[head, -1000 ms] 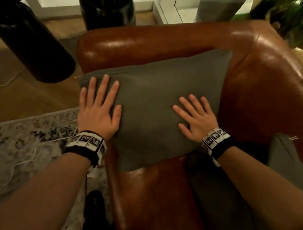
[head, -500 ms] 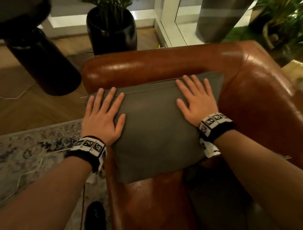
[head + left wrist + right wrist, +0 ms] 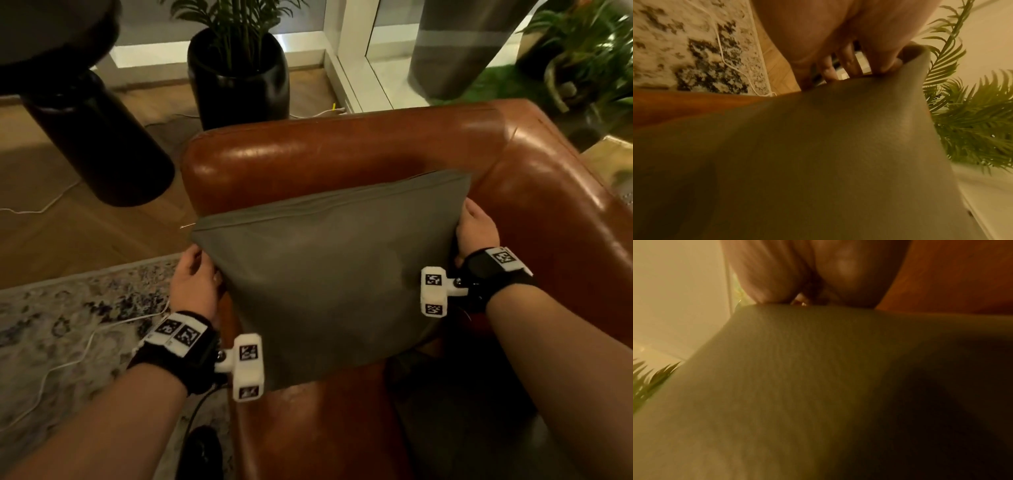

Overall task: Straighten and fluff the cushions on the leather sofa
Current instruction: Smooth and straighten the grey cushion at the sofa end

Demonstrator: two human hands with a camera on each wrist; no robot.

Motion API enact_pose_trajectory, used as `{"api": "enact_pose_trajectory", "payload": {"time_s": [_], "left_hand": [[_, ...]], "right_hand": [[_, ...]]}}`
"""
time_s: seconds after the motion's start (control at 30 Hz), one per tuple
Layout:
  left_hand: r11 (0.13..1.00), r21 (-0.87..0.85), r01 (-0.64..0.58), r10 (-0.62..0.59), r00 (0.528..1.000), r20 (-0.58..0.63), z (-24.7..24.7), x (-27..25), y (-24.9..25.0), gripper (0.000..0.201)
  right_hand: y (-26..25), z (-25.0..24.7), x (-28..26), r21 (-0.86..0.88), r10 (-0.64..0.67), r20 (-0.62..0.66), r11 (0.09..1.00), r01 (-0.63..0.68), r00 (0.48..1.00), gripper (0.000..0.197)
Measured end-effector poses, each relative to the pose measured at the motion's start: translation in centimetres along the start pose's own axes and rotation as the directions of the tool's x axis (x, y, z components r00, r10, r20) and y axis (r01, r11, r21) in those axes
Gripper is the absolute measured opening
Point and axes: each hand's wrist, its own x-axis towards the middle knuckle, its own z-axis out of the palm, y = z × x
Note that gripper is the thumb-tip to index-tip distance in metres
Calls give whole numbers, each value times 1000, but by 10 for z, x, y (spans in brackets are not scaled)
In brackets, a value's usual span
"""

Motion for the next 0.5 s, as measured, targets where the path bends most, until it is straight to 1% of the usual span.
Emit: {"api": "enact_pose_trajectory", "payload": {"time_s": [0.03,0.07,0.13,0.17,0.23,0.27,0.33,0.37,0.43,0.47,0.5], "left_hand": [[1000,-2,9,-9,999,-39,6,0,2,17],[999,34,24,-21,995,-95,7,4,3,12],[998,46,46,-36,979,-200,7,8,5,18],[998,1,57,-55,969,-241,5,10,7,20],[982,-166,94,-136,955,-263,3,12,8,20],[969,-226,96,-157,949,-272,4,11,8,19],[963,-258,70,-140,955,-263,6,9,6,9],[972,-226,64,-118,965,-235,8,7,3,9],[996,-59,68,-75,987,-143,10,-4,-7,30],[997,-30,65,-67,992,-104,11,-8,-11,33],[997,-17,82,-83,992,-99,11,-8,-14,32]], "right_hand": [[0,0,2,-47,-14,-10,999,14,1000,19],[0,0,4,-83,-15,-51,996,11,999,21],[-3,-5,10,-111,-16,-174,994,-4,985,27],[-5,-7,12,-109,4,-223,994,-29,975,26],[-10,-11,11,-85,68,-258,992,-92,964,25],[-10,-13,10,-74,83,-265,992,-106,961,25],[-7,-12,5,-44,80,-253,995,-94,964,26],[-6,-10,0,-1,93,-222,995,-96,970,26],[-1,-3,-9,133,202,-106,973,-187,974,24],[2,-1,-11,180,249,-57,955,-236,967,26],[4,0,-10,184,283,-45,945,-271,958,33]]}}
